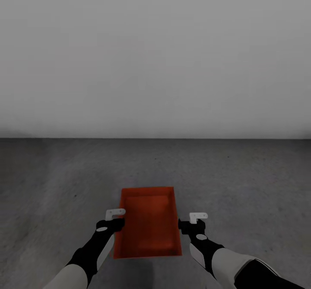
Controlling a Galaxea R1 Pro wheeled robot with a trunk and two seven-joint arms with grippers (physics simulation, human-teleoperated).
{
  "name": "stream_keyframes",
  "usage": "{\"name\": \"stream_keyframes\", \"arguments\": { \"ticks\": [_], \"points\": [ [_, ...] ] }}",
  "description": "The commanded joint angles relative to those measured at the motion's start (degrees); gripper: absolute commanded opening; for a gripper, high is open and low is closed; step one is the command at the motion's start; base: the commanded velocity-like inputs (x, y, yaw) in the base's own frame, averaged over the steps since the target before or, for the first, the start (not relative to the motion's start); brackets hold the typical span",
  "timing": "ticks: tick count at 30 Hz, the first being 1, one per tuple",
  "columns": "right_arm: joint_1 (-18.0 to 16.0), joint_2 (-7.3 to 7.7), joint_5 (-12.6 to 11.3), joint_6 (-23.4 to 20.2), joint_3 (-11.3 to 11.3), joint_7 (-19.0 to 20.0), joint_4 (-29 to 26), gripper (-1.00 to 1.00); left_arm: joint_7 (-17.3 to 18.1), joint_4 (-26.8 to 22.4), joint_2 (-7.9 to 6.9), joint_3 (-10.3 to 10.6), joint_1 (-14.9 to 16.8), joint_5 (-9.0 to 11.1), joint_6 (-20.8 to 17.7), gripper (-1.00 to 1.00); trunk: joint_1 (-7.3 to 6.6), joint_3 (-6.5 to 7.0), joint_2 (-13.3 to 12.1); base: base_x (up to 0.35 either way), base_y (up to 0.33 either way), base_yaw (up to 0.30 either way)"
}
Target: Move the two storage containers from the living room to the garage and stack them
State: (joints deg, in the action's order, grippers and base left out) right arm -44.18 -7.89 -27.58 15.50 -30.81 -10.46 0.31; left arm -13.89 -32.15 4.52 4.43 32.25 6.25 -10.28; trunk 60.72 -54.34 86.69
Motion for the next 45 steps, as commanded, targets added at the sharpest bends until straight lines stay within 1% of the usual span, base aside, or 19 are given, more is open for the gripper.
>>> {"name": "stream_keyframes", "arguments": {
  "ticks": [1, 45],
  "points": [
    [0.0, -0.02, -0.5, 0.1, -0.5, -0.2, 0.0, 1.00, -0.5, -0.1, -0.06, 0.4, 0.0, 0.6, -0.3, 1.00, -0.23, 0.15, -0.4, 0.000, 0.000, 0.000],
    [0.0, -0.02, -0.5, 0.1, -0.5, -0.2, 0.0, 1.00, -0.5, -0.2, -0.06, 0.4, 0.0, 0.6, -0.3, 1.00, -9.89, 8.05, -18.0, 0.000, 0.000, 0.000]
  ]
}}
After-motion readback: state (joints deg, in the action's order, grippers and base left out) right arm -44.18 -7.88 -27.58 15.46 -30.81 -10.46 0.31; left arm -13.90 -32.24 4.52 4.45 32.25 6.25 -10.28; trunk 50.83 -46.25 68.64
